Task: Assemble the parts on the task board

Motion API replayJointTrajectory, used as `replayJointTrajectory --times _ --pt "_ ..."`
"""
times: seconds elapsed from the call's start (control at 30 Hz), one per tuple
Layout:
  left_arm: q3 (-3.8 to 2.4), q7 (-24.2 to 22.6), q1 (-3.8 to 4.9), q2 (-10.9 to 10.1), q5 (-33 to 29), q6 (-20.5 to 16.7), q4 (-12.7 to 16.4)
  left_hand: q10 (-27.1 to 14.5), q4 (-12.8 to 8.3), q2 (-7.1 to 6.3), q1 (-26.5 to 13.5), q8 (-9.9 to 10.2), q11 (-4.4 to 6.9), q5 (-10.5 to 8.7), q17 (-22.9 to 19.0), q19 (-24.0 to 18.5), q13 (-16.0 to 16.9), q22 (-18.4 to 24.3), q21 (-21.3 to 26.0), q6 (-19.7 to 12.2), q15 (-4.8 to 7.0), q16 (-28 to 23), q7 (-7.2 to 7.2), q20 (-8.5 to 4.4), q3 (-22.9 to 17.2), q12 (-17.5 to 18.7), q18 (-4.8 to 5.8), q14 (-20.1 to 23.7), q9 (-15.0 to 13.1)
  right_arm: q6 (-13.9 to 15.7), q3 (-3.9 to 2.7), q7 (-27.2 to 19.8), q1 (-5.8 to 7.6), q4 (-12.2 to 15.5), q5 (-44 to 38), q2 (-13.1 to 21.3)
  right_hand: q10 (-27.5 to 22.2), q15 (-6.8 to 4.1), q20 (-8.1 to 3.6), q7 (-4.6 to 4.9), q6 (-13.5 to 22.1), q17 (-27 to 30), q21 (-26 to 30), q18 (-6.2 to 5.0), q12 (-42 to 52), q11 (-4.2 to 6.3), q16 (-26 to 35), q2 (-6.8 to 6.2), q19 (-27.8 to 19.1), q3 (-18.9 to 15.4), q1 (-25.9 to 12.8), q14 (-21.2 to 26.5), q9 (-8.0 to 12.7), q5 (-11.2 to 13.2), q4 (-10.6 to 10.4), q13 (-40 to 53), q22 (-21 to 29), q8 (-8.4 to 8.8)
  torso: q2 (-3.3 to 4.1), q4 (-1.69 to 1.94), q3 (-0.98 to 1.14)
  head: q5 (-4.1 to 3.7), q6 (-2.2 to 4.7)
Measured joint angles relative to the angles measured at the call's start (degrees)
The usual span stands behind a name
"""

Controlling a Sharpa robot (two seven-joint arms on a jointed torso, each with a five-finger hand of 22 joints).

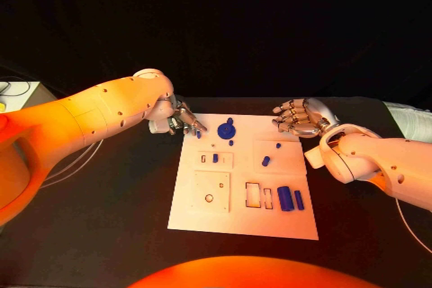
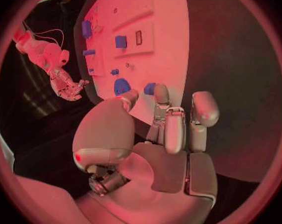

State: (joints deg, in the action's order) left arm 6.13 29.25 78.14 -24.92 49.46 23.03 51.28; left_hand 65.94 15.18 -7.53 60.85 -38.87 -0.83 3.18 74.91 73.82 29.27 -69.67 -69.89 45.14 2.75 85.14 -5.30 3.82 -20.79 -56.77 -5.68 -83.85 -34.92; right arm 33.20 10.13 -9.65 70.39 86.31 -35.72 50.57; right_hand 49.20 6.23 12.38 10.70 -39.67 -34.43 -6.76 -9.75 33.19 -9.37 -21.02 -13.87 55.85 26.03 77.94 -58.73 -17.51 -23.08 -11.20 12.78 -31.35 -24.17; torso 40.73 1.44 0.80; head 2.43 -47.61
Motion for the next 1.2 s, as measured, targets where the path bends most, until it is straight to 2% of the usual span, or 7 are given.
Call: replayJointTrajectory --times 0.33,0.47,0.63,0.77,0.93,1.2 --pt "0.13 0.05 -0.12 0.0 -0.47 0.93 0.04 0.0 0.16 0.15 0.15 0.0 0.0 0.0 0.0 0.0 0.19 0.0 0.0 0.0 0.0 0.22 0.0 0.0 0.16 -0.3 0.0 0.0 0.22 -0.05 0.0 0.1 0.0 0.0 0.04 -0.01 0.19 0.0 0.0 0.0 0.0 0.05 0.0 0.0 -0.28 -0.2 0.23 0.0 0.0 0.23 0.0 0.0 0.08 0.0 0.24 -0.31 0.14 0.0 0.0 0.01 0.01 -0.09 -0.07" --pt "0.14 0.08 -0.13 -0.01 -0.77 0.96 0.05 0.0 0.46 2.29 2.29 0.0 0.0 0.0 0.0 0.0 0.54 -0.15 0.0 1.27 0.0 0.49 0.2 -0.01 -0.5 -0.81 0.0 0.0 0.54 -0.08 0.0 0.11 0.0 0.0 0.05 0.01 0.2 0.0 0.0 0.0 0.0 0.05 0.0 0.0 -0.49 -0.2 0.23 0.0 0.0 0.23 0.0 0.0 0.08 0.0 0.23 -0.43 0.14 0.0 0.0 0.0 0.01 -0.08 -0.17" --pt "0.14 0.1 -0.13 -0.06 -1.36 0.78 0.09 0.22 -1.13 5.17 5.17 -0.36 0.22 0.0 0.0 0.0 0.55 -0.24 -0.21 1.67 0.0 0.49 0.6 -0.01 -2.88 -0.81 0.0 0.0 0.63 -0.11 0.0 0.13 0.0 0.0 0.06 0.02 0.19 0.0 0.0 0.0 0.0 0.05 0.0 0.0 -0.48 -0.2 0.23 0.0 0.01 0.23 0.0 0.0 0.07 0.0 0.23 -0.43 0.14 0.0 0.02 0.0 0.01 -0.05 -0.26" --pt "0.11 0.1 -0.09 -0.07 -2.01 0.57 0.23 0.43 -2.87 5.88 7.03 -0.72 0.43 -0.01 0.0 0.0 0.6 -0.33 -0.21 1.67 0.01 0.49 0.59 -0.01 -4.95 -0.81 0.0 0.0 0.4 -0.13 0.0 0.13 0.0 0.0 0.07 0.02 0.19 0.0 0.0 0.0 0.0 0.05 0.0 0.0 -0.48 -0.2 0.23 0.0 0.01 0.23 0.0 0.0 0.07 0.0 0.23 -0.42 0.13 0.0 0.03 0.01 0.01 -0.08 -0.29" --pt "0.12 0.1 -0.11 -0.06 -2.88 0.28 0.33 0.42 -6.12 5.84 8.84 -1.38 0.42 -0.24 0.0 0.11 0.52 -0.46 -0.21 1.04 0.01 0.49 0.64 -0.12 -9.8 -0.81 0.0 0.0 0.22 -0.15 0.0 0.13 0.0 0.0 0.09 -0.01 0.19 0.0 0.0 0.0 0.0 0.05 0.23 0.0 -0.48 -0.2 0.23 0.0 0.01 0.39 0.0 0.0 0.13 0.0 0.39 -0.54 0.23 0.0 0.03 0.0 0.01 -0.19 -0.31" --pt "0.15 0.1 -0.15 -0.26 -4.07 0.26 0.64 0.75 -4.53 5.45 8.69 -2.83 0.72 -0.52 0.0 0.11 0.34 -0.69 -0.43 1.01 0.0 0.71 0.6 -0.13 -12.59 -0.81 0.0 0.0 0.21 -0.19 0.0 0.13 0.0 0.0 0.11 -0.02 0.19 0.0 0.0 0.0 0.0 0.05 0.23 0.0 -0.47 -0.2 0.23 0.0 0.01 0.39 0.0 -0.01 0.13 0.0 0.39 -0.54 0.23 0.0 -0.02 0.0 0.02 -0.15 -0.36"
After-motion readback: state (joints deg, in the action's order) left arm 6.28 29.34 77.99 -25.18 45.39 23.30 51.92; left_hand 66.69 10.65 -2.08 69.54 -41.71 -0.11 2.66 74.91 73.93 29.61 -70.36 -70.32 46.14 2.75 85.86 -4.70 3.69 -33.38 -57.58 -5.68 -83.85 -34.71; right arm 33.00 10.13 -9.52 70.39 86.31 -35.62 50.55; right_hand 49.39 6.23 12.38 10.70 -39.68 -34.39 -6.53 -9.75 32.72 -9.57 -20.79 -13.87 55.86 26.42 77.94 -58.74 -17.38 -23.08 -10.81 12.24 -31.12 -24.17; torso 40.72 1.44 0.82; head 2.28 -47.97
